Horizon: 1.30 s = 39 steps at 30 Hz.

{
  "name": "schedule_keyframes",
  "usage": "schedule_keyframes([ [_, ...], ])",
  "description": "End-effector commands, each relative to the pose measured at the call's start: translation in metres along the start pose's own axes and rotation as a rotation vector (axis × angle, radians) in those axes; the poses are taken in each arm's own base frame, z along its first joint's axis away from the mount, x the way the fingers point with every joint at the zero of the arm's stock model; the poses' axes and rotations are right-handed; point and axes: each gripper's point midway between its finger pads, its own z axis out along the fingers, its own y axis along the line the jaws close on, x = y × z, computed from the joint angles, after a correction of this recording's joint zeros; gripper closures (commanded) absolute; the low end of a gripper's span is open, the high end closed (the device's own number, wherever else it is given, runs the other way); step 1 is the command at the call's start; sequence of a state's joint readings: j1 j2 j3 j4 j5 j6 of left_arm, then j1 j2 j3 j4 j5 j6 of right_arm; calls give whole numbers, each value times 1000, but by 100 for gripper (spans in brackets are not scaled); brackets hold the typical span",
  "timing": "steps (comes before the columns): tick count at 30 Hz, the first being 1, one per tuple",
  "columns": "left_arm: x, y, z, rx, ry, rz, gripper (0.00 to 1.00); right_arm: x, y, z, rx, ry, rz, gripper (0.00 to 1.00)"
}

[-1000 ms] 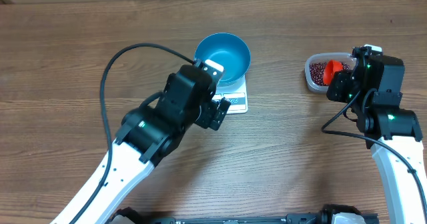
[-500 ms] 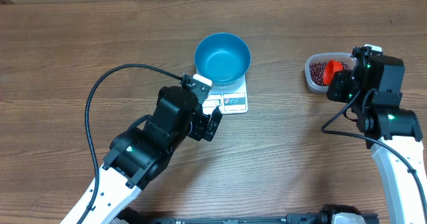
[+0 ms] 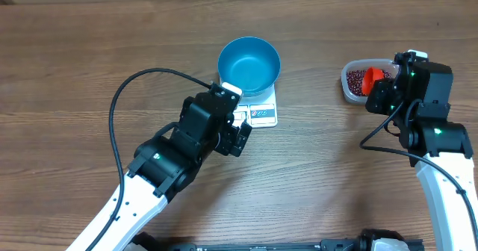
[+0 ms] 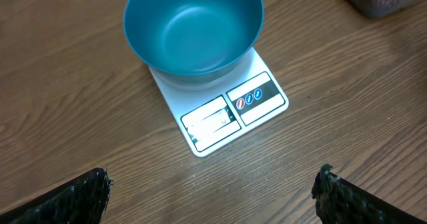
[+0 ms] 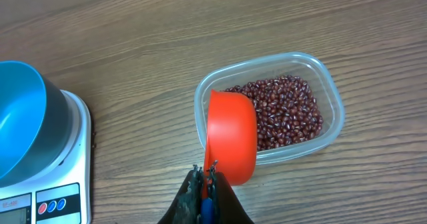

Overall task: Scoop item into bowl and weigh 150g on scale
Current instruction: 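Lift the left gripper back from the scale, then lower the red scoop into the beans with the right gripper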

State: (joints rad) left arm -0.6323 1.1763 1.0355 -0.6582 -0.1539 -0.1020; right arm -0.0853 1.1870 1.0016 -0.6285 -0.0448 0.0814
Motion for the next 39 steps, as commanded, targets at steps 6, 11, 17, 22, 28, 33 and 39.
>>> schedule_keyframes([
  [6,13,1,22,-18,73,-6,0,-16,2,-6,-5,-42,0,96],
  [11,12,1,23,-22,68,-8,1,-16,2,-6,-5,-42,0,96],
  [17,-17,-1,24,-12,-48,-76,1,-16,2,-6,-5,-41,0,96],
  [22,-23,-1,23,-7,-74,-101,1,-15,2,-6,-5,-39,0,96],
  [28,-22,-2,23,-7,-69,-100,0,-16,2,-6,-5,-41,0,96],
  [33,-18,-1,24,-10,-53,-98,0,-16,2,-6,-5,-42,-1,96],
  [39,-17,-1,24,-11,-49,-97,0,-17,2,-6,-5,-46,-1,96],
])
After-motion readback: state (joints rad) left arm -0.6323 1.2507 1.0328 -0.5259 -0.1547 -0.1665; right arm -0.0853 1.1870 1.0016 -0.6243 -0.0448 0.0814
